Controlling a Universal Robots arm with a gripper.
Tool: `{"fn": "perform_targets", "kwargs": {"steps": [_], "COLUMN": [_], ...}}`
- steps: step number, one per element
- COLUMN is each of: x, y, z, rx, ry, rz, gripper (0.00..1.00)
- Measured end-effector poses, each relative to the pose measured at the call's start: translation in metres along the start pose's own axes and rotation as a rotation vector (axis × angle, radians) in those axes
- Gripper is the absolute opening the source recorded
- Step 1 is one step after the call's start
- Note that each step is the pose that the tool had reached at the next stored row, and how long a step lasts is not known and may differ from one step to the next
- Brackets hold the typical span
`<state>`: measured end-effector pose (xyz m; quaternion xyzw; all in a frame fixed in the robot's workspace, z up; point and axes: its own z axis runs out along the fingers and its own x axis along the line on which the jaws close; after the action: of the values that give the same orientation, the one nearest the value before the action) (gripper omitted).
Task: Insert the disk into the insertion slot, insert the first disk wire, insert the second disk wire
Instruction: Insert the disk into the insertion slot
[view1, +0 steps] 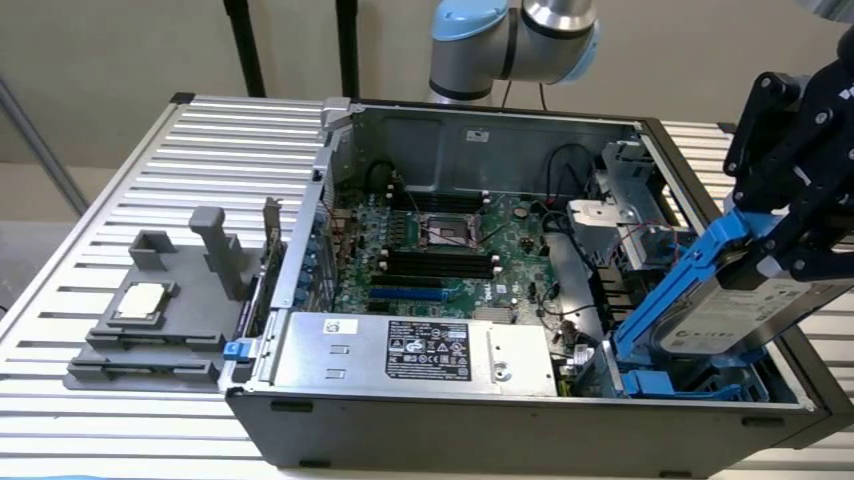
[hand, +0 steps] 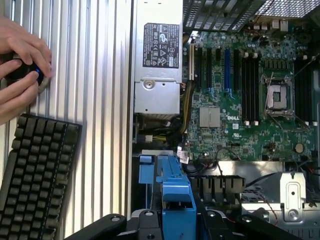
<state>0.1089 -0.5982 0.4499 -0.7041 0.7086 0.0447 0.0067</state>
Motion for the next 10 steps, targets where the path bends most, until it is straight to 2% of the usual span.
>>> {"fn": "perform_targets", "kwargs": {"steps": [10], "x": [0.0002], "y": [-0.001], "z": [0.0038], "rx": [0.0022], "ry": [0.0015], "rz": [-0.009], "gripper": [0.33]}}
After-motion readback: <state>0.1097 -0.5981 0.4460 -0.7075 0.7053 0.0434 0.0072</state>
